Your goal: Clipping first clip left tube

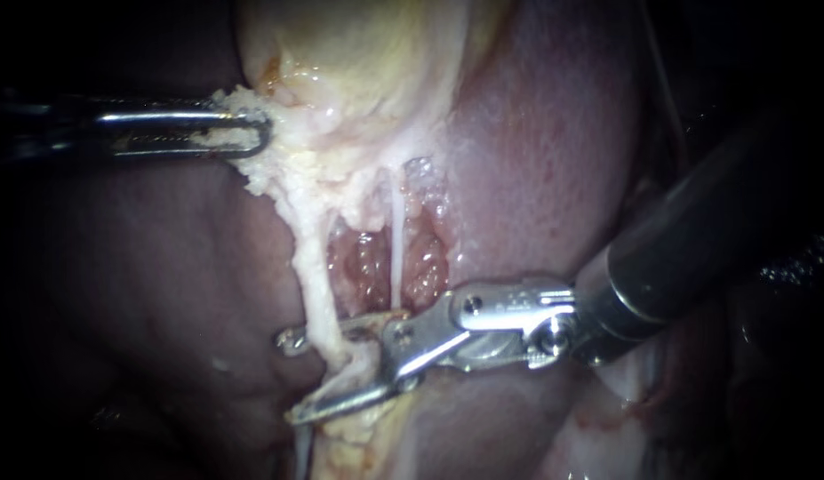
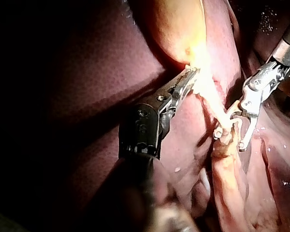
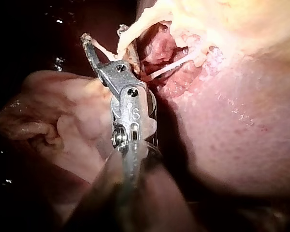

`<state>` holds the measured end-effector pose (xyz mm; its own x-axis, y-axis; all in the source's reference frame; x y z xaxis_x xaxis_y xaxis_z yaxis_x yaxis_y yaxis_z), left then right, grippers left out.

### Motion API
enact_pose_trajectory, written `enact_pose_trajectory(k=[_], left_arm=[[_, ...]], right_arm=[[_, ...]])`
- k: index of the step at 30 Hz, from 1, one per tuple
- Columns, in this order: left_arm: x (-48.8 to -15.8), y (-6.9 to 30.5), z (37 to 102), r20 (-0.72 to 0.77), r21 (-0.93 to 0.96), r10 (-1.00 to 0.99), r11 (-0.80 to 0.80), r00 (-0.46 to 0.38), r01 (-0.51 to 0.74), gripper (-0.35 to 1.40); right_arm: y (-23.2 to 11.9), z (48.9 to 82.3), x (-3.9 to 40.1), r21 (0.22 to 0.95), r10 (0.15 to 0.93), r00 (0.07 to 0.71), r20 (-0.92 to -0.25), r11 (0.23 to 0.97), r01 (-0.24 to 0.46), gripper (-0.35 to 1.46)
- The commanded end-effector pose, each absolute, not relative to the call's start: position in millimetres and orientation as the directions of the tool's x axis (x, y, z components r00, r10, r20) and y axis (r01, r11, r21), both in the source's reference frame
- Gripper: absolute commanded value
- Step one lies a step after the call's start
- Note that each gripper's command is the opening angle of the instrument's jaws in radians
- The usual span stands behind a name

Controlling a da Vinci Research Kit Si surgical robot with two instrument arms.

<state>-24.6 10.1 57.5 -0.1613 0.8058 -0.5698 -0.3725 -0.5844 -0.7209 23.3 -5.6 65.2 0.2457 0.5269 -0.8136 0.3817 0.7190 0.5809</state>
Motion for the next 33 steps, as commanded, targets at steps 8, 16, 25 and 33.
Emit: enact_pose_trajectory(k=[8,16,25,33], left_arm=[[-24.5,10.2,57.7,-0.57,-0.721,0.806,-0.584,-0.161,-0.372,-0.35],[-24.5,10.3,57.8,-0.57,-0.721,0.806,-0.584,-0.161,-0.372,-0.35],[-24.4,10.4,57.9,-0.57,-0.721,0.806,-0.584,-0.161,-0.372,-0.35],[-24.4,10.4,58.0,-0.57,-0.721,0.806,-0.584,-0.161,-0.372,-0.35]], right_arm=[[-5.7,65.2,23.7,0.587,0.529,0.256,-0.809,0.7,0.408,0.35],[-5.3,65.7,23.5,0.616,0.556,0.267,-0.787,0.689,0.382,0.04],[-4.8,66.3,23.0,0.683,0.616,0.297,-0.729,0.638,0.354,-0.35],[-4.7,66.4,22.8,0.683,0.616,0.297,-0.73,0.638,0.355,-0.35]])
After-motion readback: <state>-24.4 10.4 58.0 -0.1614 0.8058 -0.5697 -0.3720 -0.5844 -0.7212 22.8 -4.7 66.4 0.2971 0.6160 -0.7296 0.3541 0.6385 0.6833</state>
